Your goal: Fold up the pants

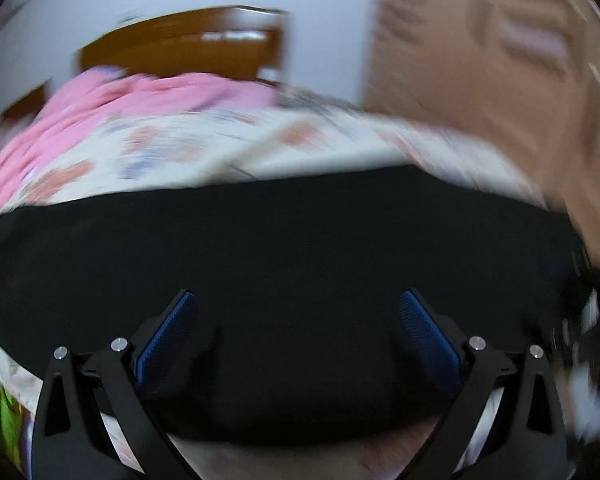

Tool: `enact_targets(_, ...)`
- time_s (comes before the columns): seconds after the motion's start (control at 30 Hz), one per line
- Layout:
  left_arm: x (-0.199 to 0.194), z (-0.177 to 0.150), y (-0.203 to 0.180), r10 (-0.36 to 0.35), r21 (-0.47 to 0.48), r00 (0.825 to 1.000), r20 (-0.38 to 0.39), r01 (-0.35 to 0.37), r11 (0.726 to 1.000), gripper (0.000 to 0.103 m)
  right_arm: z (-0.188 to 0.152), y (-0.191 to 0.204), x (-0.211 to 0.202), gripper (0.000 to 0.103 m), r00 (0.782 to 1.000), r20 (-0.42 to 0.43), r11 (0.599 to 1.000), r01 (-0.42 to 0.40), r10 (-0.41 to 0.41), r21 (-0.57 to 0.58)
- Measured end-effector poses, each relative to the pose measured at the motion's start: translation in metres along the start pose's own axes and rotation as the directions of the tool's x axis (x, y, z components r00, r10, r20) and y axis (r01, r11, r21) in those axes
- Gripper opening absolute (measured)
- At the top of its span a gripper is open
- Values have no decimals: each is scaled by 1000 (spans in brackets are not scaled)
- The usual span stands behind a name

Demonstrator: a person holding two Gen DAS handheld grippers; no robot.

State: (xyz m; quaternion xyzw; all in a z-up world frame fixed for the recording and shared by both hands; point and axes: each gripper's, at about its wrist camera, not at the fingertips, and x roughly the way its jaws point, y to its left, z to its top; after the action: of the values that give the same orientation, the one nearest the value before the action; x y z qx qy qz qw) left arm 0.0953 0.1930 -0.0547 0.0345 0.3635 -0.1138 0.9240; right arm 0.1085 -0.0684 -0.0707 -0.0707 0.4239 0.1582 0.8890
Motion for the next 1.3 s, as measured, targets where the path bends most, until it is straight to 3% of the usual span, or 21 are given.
enact_targets(0.07,15,-16,-20,59,84,997,-58,-54,995,102,-4,5,-3,99,1000,7,1000,11,-11,-17)
enact_targets(0.1,15,-24,-17,45,59,999,-5,-45,997,102,-5,6,-6,99,1000,4,1000,12,-12,-14)
enact_targets(0.17,15,-25,-8,5,24,1000,0,-5,1000,102,-2,7,-7,99,1000,-20,1000,11,-12,-20)
enact_targets(0.23,15,-18,-4,23,38,999,-40,-21,999,102,5,9,-12,99,998,-70,1000,8,-10,-26)
enact_targets(0.3,7,-8,12,41,8,999,-30,-41,999,102,17,10,-11,99,997,-74,999,17,-20,-39)
enact_targets(0.37,1,8,40,63,-38,998,-4,-63,997,102,40,18,-15,99,999,-30,997,16,-18,-70)
enact_targets(0.47,15,41,105,198,-107,980,-14,-199,974,102,88,45,-3,99,1000,3,991,-21,22,-134)
enact_targets(0.57,38,68,177,269,-189,961,-60,-275,943,101,136,70,32,99,995,-44,987,-89,84,-136)
enact_targets(0.67,71,73,234,302,-247,937,-174,-338,908,101,181,106,75,99,983,-90,977,-172,162,-128)
enact_targets(0.73,87,64,253,278,-281,938,-209,-330,901,102,203,134,103,99,977,-128,970,-190,171,-149)
enact_targets(0.8,82,51,265,205,-372,966,-155,-250,894,102,219,163,131,99,962,-178,958,-237,208,-163)
enact_targets(0.87,72,48,270,183,-430,978,-102,-209,878,101,224,186,152,99,957,-205,952,-245,206,-186)
enact_targets(0.97,62,39,277,134,-476,990,-46,-140,868,101,224,217,165,99,975,-182,946,-178,132,-270)
enact_targets(1.03,59,37,280,118,-487,993,-20,-112,866,101,224,216,171,98,994,-98,952,-82,56,-295)
enact_targets(1.07,58,38,280,115,-491,993,-17,-109,864,101,225,207,177,99,996,-65,965,-77,63,-249)
enact_targets(1.13,61,40,279,129,-479,991,-27,-126,869,101,231,181,189,98,982,-97,981,-170,161,-90)
enact_targets(1.23,67,44,275,148,-457,987,-56,-157,875,101,231,153,183,98,996,-39,995,-80,83,61)
enact_targets(1.3,66,44,274,156,-452,986,-58,-165,877,101,230,141,182,98,994,-34,988,-97,102,124)
